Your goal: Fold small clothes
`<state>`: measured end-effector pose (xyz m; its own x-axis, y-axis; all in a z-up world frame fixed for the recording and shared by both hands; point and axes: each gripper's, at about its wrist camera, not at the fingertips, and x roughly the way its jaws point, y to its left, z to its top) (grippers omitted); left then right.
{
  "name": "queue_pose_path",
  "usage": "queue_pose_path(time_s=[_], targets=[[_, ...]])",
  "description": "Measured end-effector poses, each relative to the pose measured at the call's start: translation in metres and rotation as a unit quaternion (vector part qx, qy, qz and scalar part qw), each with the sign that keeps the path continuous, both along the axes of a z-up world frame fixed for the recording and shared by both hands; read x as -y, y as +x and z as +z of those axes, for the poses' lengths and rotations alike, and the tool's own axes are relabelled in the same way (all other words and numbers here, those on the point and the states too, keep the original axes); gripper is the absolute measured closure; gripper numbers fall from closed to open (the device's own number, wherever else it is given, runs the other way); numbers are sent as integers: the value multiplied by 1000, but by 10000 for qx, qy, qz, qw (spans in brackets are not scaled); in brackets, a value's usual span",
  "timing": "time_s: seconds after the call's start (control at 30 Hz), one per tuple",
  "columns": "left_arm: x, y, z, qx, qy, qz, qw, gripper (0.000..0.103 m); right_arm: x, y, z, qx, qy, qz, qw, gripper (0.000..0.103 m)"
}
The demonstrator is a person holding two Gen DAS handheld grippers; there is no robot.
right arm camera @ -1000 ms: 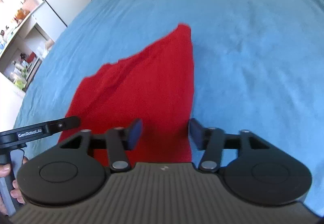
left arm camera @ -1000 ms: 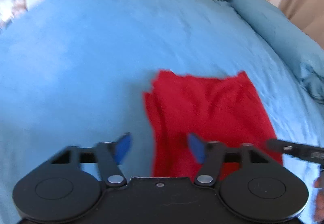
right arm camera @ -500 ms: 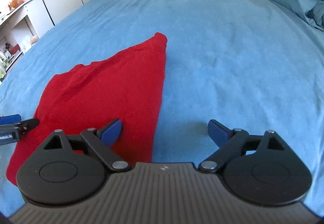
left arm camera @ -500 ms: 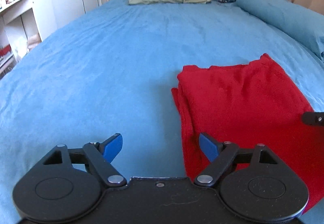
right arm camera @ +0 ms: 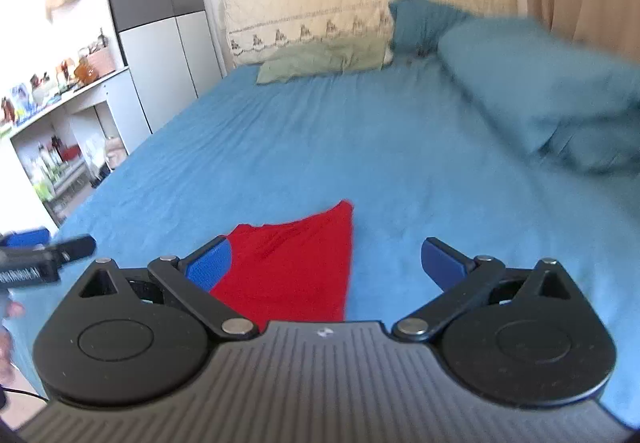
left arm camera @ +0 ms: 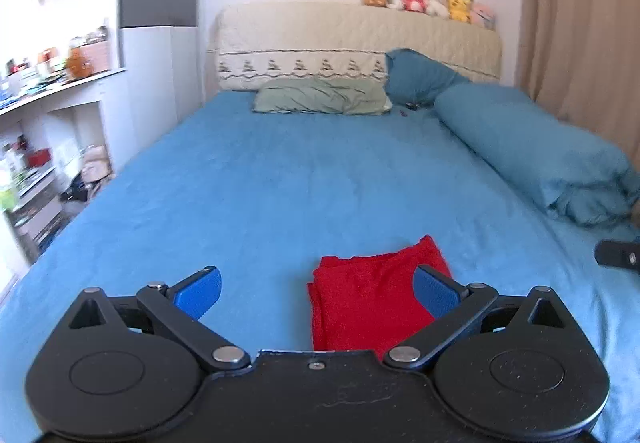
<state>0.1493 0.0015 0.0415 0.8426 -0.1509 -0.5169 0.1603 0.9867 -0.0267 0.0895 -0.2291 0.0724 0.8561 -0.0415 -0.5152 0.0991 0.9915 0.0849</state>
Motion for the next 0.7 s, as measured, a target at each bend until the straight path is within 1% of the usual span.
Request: queue_pose_path(time_s=[0.1, 0.23, 0.3, 0.4, 0.47, 0.63, 0.7], targets=[[-1, -39, 16, -63, 131, 144, 9998, 0, -15, -40, 21, -23, -258, -95, 9996, 0], [-1, -81, 16, -200, 338, 236, 9989, 0, -31, -82, 24, -312, -372, -152, 9987, 0], [-4, -98, 12, -266, 343, 258, 9987, 0, -40, -99, 17, -508, -412, -177, 9977, 0], [-9, -119, 4, -380, 317, 341, 9982, 0, -44, -116, 0, -788, -217, -213, 9964, 0], [-11, -129, -1, -434, 352, 363, 9978, 0, -49, -125, -11, -920, -188, -240, 9953, 0], [-7, -138, -17, -582, 728, 295, 9952, 0, -57, -135, -28, -1128, -71, -274, 9932, 0], [-5, -139, -21, -589, 751, 266, 9951, 0, -60, -133, -31, -1163, -69, -321, 9927, 0]])
